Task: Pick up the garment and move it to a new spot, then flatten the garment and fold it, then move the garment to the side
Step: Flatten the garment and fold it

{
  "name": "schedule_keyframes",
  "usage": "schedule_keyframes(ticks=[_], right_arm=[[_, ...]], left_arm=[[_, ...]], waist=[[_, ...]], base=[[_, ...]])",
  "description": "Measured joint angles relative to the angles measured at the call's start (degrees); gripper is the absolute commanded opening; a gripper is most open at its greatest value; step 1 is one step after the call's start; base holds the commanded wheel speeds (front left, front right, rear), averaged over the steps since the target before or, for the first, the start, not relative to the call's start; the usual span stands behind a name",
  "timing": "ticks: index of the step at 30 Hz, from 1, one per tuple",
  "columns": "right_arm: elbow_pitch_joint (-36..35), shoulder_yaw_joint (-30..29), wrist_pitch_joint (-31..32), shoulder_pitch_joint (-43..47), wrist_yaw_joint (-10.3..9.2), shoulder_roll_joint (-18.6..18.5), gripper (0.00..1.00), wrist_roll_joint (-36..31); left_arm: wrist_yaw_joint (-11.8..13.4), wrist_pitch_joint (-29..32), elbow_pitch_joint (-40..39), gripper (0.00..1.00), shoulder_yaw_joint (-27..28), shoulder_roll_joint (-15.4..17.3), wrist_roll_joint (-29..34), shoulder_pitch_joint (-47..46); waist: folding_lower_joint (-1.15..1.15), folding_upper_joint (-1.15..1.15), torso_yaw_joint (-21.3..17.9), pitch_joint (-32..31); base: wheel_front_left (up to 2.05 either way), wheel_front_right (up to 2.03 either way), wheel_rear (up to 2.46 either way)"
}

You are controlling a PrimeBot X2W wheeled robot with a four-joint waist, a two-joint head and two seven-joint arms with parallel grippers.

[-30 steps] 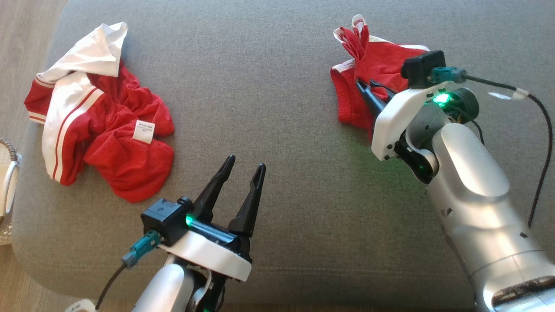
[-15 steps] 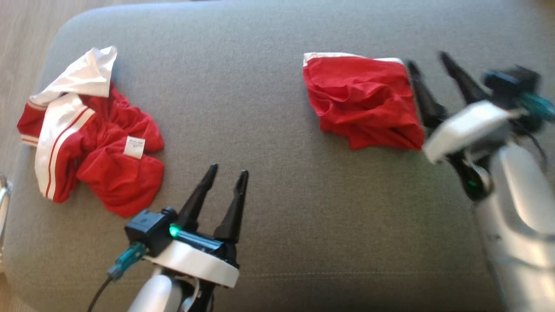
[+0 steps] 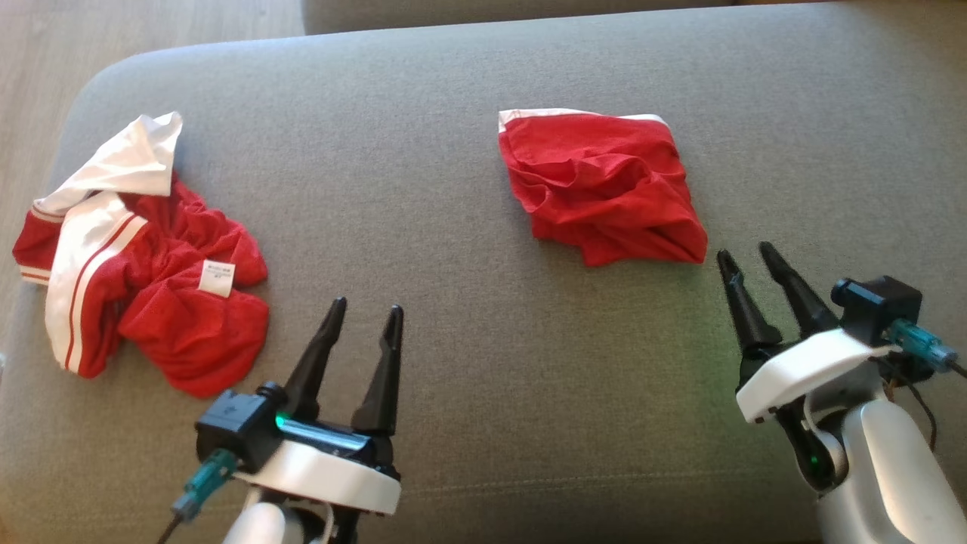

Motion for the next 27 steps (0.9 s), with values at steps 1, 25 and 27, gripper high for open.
schedule_keyframes(ticks=[1,25,27], right_arm=[[-0.3,0.0,0.3,-0.1,0.0,0.1,0.0,0.0],[42.0,7.8,-0.8,-33.0,0.01,-6.7,0.0,-11.1],[44.4,9.5,-2.0,-33.3,0.01,-5.7,0.0,-10.6]], left_arm=[[0.0,0.0,0.0,1.0,-0.3,0.0,0.1,0.0],[-0.6,0.0,1.3,1.0,-6.8,-0.1,-1.2,-3.4],[-0.6,0.0,1.4,1.0,-6.8,-0.1,-1.2,-3.4]], waist=[[0.0,0.0,0.2,0.1],[0.01,0.0,10.8,5.2],[0.0,0.0,10.8,5.0]], base=[[0.0,0.0,0.0],[0.0,0.0,0.0],[0.0,0.0,0.0]])
